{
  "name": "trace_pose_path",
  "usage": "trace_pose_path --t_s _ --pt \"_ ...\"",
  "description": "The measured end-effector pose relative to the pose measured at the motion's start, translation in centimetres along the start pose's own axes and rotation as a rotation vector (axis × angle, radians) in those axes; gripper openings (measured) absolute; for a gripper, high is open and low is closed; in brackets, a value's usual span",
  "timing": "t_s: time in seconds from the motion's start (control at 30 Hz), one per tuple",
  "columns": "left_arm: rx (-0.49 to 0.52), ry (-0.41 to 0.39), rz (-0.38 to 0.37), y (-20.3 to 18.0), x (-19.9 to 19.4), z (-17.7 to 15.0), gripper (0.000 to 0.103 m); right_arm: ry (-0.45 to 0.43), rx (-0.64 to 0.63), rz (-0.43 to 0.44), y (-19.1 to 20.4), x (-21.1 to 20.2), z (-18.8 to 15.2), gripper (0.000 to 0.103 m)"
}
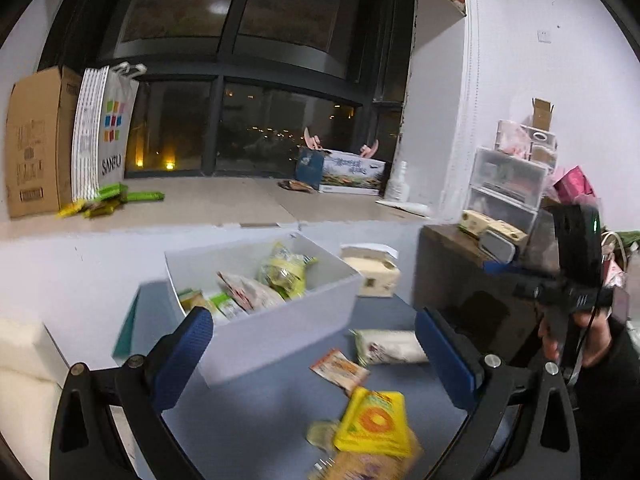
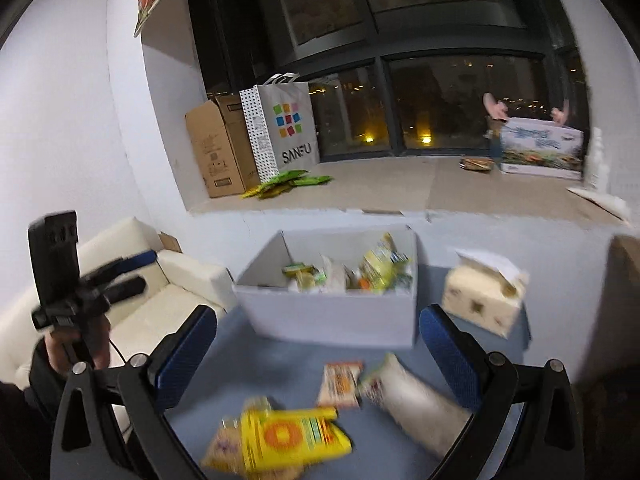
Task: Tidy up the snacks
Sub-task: 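Grasp a second white long snack bag with the right gripper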
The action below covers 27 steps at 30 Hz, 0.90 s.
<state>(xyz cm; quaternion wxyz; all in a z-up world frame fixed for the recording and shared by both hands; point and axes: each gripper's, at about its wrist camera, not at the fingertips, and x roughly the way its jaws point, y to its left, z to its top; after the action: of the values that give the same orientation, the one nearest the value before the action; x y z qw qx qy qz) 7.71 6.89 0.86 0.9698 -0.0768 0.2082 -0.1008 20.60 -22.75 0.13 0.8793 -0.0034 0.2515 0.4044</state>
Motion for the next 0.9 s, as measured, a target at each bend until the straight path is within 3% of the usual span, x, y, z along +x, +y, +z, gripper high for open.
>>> trace_pose_path --t_s 0.17,0.37,0.63,0.9 --pt "-0.014 0.059 -0.041 -1.1 -0.2 -2.9 0.103 0.039 0.051 -0.067 -1.0 -2.7 -6.1 0.103" --pt "-0.014 0.117 -0.052 -1.9 0.9 -4.9 0.103 0.16 0.006 -0.174 -2.9 -2.1 -10.0 0.103" --pt "0.037 0.171 -0.078 -2.9 1.6 -6.9 0.103 0.308 -0.122 -0.227 -5.3 3.6 -10.2 0.103" --pt "0.088 0.254 -0.111 -4.1 2.4 -9.5 0.103 0.4 -0.281 -0.262 -7.0 10.2 -9.4 0.103"
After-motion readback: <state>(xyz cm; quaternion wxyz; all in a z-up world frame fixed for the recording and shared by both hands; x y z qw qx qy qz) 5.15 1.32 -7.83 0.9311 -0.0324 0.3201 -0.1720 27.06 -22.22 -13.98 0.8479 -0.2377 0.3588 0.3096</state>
